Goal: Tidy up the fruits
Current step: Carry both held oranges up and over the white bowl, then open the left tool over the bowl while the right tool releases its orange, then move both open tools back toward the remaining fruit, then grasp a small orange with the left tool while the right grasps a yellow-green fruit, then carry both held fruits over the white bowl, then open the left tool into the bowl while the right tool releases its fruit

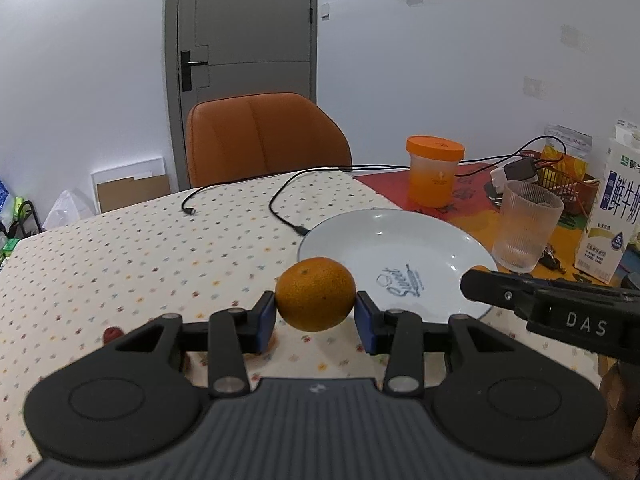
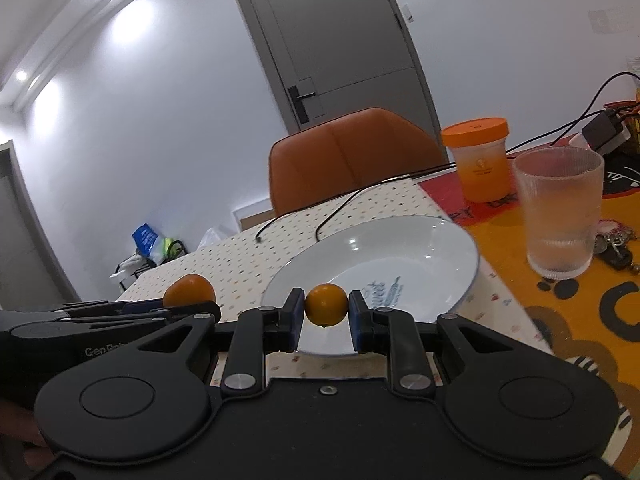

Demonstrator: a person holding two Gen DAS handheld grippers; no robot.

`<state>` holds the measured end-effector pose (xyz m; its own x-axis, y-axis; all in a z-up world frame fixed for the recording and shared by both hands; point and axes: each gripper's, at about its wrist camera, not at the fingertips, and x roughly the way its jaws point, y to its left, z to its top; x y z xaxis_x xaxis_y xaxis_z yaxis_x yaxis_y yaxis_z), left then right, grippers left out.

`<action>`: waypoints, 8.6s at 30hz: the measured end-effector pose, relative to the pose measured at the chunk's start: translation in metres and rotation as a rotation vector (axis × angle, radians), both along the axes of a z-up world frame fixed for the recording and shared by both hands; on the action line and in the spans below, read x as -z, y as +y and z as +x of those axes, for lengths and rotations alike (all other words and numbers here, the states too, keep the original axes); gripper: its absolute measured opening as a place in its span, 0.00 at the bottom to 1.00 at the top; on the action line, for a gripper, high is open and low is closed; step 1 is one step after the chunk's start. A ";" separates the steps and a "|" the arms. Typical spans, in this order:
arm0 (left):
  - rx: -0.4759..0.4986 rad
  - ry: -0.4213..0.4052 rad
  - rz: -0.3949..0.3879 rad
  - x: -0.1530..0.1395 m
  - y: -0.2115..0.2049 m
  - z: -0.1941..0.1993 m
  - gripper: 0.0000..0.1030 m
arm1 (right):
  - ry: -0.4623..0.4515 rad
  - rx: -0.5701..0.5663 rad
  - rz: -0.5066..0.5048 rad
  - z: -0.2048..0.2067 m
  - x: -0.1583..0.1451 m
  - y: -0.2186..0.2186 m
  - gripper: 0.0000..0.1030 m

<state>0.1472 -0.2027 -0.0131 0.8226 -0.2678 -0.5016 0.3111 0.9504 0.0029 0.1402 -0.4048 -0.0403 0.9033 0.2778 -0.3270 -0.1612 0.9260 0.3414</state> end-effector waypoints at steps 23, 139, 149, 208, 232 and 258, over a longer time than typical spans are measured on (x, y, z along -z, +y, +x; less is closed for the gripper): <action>0.035 0.082 0.026 0.025 -0.052 0.047 0.40 | 0.032 0.050 0.018 0.024 0.018 -0.021 0.22; -0.574 0.096 -0.127 0.050 0.264 -0.050 0.46 | 0.114 -0.274 -0.193 0.005 0.022 0.190 0.93; -0.557 0.096 -0.155 0.047 0.266 -0.052 0.27 | 0.134 -0.288 -0.195 0.014 0.026 0.198 0.79; -0.123 -0.030 -0.056 -0.005 0.043 -0.009 0.27 | -0.023 0.037 -0.014 -0.015 0.006 0.023 0.25; 0.000 -0.006 -0.046 0.006 -0.031 0.036 0.27 | -0.005 0.100 -0.001 0.010 0.014 -0.009 0.25; -0.109 0.024 -0.047 0.001 0.006 0.029 0.71 | -0.012 0.101 -0.016 0.016 0.007 0.007 0.29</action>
<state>0.1764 -0.1963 -0.0146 0.8358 -0.2006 -0.5111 0.2050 0.9776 -0.0484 0.1566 -0.3974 -0.0473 0.9304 0.1795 -0.3196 -0.0703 0.9431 0.3250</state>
